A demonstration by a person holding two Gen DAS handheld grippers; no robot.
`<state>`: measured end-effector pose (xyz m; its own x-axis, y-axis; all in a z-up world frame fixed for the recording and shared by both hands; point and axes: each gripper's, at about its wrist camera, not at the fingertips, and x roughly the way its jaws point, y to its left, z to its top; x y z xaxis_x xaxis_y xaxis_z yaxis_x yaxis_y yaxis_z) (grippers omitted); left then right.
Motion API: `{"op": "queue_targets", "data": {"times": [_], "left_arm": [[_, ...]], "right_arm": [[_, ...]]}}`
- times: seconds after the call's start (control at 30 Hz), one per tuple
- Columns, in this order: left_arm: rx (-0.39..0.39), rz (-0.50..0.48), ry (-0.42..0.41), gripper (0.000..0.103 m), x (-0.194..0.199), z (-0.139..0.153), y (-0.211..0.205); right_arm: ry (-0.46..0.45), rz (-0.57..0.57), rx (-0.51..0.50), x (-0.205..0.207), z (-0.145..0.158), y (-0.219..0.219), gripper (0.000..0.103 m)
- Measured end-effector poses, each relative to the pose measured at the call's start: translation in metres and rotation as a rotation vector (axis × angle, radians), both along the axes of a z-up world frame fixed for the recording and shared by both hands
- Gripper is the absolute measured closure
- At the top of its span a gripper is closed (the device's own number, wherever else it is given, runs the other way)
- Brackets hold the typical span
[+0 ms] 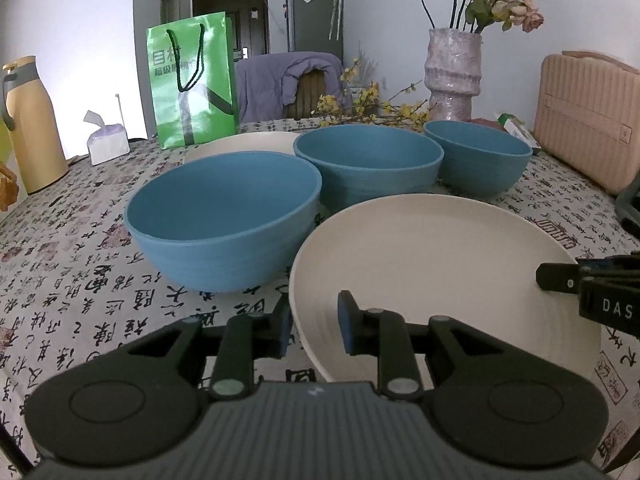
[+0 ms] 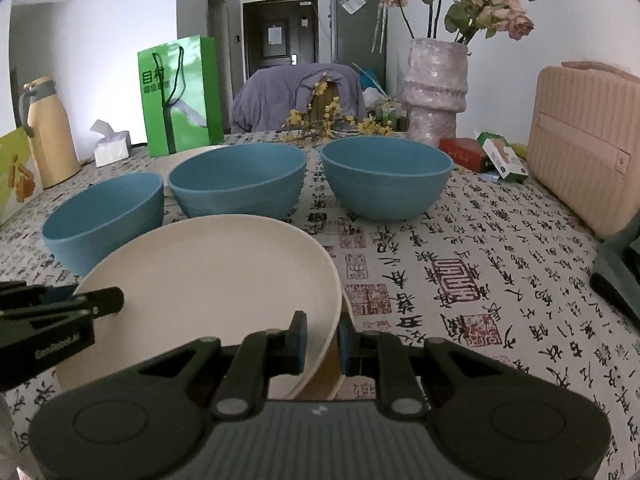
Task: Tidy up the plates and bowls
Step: 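Set the cream plates on the cloth and open both grippers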
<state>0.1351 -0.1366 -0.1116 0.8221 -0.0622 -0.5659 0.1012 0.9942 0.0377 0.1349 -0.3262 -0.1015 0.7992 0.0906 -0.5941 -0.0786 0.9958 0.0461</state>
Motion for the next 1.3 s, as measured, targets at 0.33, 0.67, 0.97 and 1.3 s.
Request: {"op": "queue_targets", "data": {"times": [0.33, 0.67, 0.97, 1.3], "left_arm": [[-0.009, -0.01, 0.006, 0.079, 0.0, 0.0, 0.003], [-0.033, -0.025, 0.033, 0.079, -0.001, 0.002, 0.006], [-0.02, -0.031, 0.049, 0.078, -0.001, -0.002, 0.001], [-0.026, -0.028, 0.049, 0.078, -0.002, -0.001, 0.002]], "right_arm": [[0.034, 0.01, 0.094, 0.004, -0.001, -0.013, 0.088], [0.074, 0.022, 0.203, 0.007, -0.001, -0.03, 0.087], [0.012, 0.03, 0.099, -0.002, 0.011, -0.019, 0.085], [0.028, 0.043, 0.0, -0.002, 0.006, -0.009, 0.084]]}}
